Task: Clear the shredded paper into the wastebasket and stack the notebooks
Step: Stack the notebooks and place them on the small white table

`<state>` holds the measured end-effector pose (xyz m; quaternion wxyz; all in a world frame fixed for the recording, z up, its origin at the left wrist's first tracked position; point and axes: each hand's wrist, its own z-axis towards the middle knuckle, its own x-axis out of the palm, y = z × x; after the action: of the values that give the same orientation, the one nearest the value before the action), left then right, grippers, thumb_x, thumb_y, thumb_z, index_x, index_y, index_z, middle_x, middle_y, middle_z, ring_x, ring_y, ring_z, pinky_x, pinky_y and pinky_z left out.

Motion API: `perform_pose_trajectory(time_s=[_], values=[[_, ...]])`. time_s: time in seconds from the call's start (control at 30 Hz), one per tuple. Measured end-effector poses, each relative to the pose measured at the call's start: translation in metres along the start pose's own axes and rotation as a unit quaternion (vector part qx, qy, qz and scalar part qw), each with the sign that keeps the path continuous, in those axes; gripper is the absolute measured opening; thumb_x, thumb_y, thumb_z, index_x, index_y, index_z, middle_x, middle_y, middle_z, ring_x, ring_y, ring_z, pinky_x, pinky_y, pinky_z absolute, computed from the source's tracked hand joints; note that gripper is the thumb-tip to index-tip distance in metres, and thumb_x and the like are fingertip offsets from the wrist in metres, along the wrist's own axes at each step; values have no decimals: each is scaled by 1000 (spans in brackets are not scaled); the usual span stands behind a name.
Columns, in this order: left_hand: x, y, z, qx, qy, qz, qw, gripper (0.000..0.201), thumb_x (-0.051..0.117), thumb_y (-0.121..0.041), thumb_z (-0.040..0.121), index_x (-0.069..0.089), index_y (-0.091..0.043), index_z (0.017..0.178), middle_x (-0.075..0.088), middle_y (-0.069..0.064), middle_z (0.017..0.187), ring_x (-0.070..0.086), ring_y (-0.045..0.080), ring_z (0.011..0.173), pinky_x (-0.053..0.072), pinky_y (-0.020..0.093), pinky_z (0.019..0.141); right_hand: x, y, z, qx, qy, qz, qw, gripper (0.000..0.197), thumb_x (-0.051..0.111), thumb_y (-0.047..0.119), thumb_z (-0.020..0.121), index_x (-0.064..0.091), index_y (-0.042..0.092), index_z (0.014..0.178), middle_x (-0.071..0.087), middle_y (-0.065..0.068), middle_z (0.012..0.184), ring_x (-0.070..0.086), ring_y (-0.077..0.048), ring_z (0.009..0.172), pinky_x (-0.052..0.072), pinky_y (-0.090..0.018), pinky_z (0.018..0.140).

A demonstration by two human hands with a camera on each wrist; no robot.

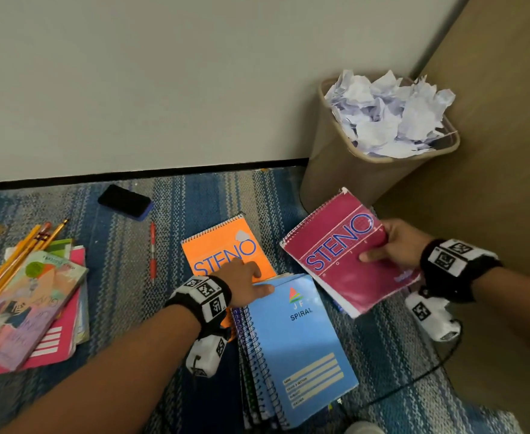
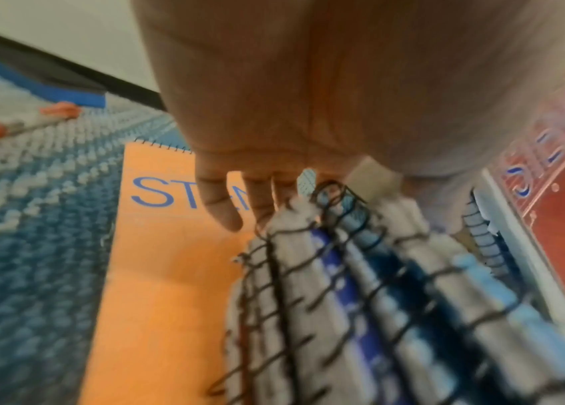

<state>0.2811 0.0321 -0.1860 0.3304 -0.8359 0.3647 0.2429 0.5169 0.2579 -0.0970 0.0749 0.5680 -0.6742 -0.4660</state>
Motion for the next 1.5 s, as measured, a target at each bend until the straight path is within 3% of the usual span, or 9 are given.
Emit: perform_pose_trajectory(time_s=[0.1, 0.2, 0.33, 0.63, 0.83, 1.07, 1.27, 1.43, 1.5], values=[[-12, -8, -11, 89, -62, -192, 975, 79, 55, -71, 79, 32, -33, 144, 36, -5, 144, 35, 17, 134, 33, 39, 108, -5, 39, -4, -63, 3, 14, 998, 32, 76, -7, 73, 73, 14, 97, 75, -7, 99, 72, -14, 84, 58, -25, 77], [-39, -20, -26, 194, -84, -430, 877, 45, 59, -34, 93, 45, -29, 135, 54, -16, 132, 51, 5, 121, 46, 26, 98, 8, 75, -3, -121, 10, 36, 992, 29, 74, -3, 75, 73, 12, 100, 75, -6, 99, 72, -17, 87, 58, -26, 79], [-75, -10, -34, 164, -200, -621, 740, 27, 51, -18, 98, 57, -12, 124, 69, 6, 114, 66, 26, 104, 56, 39, 85, 30, 101, 7, -192, -72, 83, 975, 25, 71, 4, 84, 70, 18, 104, 74, 3, 102, 70, -13, 94, 56, -26, 85], [-99, 154, -9, -53, -520, -535, 664, 39, 57, -43, 79, 64, -14, 104, 72, 7, 99, 70, 28, 91, 54, 58, 79, 74, 92, 32, -174, -83, 136, 972, 32, 62, -2, 90, 59, 11, 118, 70, 3, 106, 67, -5, 90, 54, -21, 83], [-134, 203, -33, -69, -634, -513, 575, 38, 57, -45, 79, 64, -26, 110, 71, -1, 106, 69, 20, 97, 54, 50, 87, 126, 105, 87, -99, -55, 126, 986, 53, 78, 19, 76, 54, 14, 123, 70, -6, 112, 68, -23, 100, 53, -47, 93], [-139, 161, -98, -106, -674, -446, 580, 38, 50, -25, 93, 57, -6, 125, 64, 5, 118, 61, 17, 106, 45, 22, 86, 187, 106, 121, 29, -4, -309, 951, 71, 74, 35, 81, 41, 5, 136, 50, -17, 137, 51, -34, 124, 46, -35, 98], [-128, 193, -103, -75, -635, -463, 614, 38, 54, -27, 91, 60, -9, 124, 65, -1, 115, 63, 13, 108, 49, 30, 96, 221, 110, 124, 89, -44, -356, 929, 110, 84, 54, 62, 25, 10, 143, 29, -24, 143, 36, -43, 132, 36, -47, 107], [-115, 175, -94, -26, -539, -456, 708, 20, 50, -6, 97, 59, -5, 115, 68, 0, 101, 63, -9, 80, 54, 20, 82, 220, 101, 132, 52, -80, -269, 958, 86, 81, 46, 71, 33, 11, 134, 43, -19, 135, 47, -39, 124, 42, -43, 103], [-102, 183, -83, -64, -486, -463, 738, 28, 57, -22, 92, 60, -6, 114, 68, 12, 110, 66, 6, 86, 55, 39, 87, 204, 106, 137, 29, -101, -176, 979, 70, 78, 33, 79, 35, 9, 129, 51, -16, 130, 54, -35, 117, 45, -37, 97]])
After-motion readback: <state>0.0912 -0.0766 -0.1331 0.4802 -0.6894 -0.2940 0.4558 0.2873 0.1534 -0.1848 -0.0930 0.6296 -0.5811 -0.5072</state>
